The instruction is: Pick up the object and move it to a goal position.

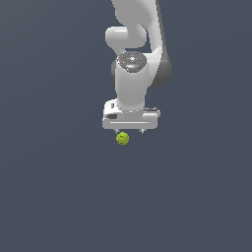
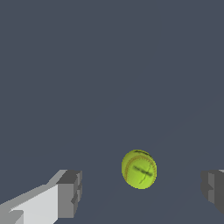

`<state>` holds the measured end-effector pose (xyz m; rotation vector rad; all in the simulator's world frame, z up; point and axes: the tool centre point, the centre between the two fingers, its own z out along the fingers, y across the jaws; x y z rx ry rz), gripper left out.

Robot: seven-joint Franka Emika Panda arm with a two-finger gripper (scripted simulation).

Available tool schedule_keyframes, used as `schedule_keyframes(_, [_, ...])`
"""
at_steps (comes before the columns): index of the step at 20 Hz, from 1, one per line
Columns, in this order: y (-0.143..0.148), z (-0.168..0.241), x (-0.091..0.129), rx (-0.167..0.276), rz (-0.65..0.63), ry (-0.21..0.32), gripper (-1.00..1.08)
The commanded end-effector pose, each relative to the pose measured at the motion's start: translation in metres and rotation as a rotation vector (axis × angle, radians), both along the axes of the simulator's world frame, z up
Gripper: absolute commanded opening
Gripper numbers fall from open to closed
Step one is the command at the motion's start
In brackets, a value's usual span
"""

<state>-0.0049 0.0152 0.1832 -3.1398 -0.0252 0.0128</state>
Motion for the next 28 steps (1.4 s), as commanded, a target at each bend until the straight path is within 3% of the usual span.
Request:
schedule_keyframes(1, [0.000,0.000,0.000,0.000,0.000,0.000,1.00])
schedule_keyframes(11, [-0.042,0.003,-0.004,-0.017,-0.071,0.008,1.00])
schedule_keyframes(20, [-0.039,-0.011,-0.010,-0.014,-0.083,0.005,1.00])
schedule_keyframes(28, [-0.036,-0.049,-0.031,-0.007,-0.130,-0.001,1.00])
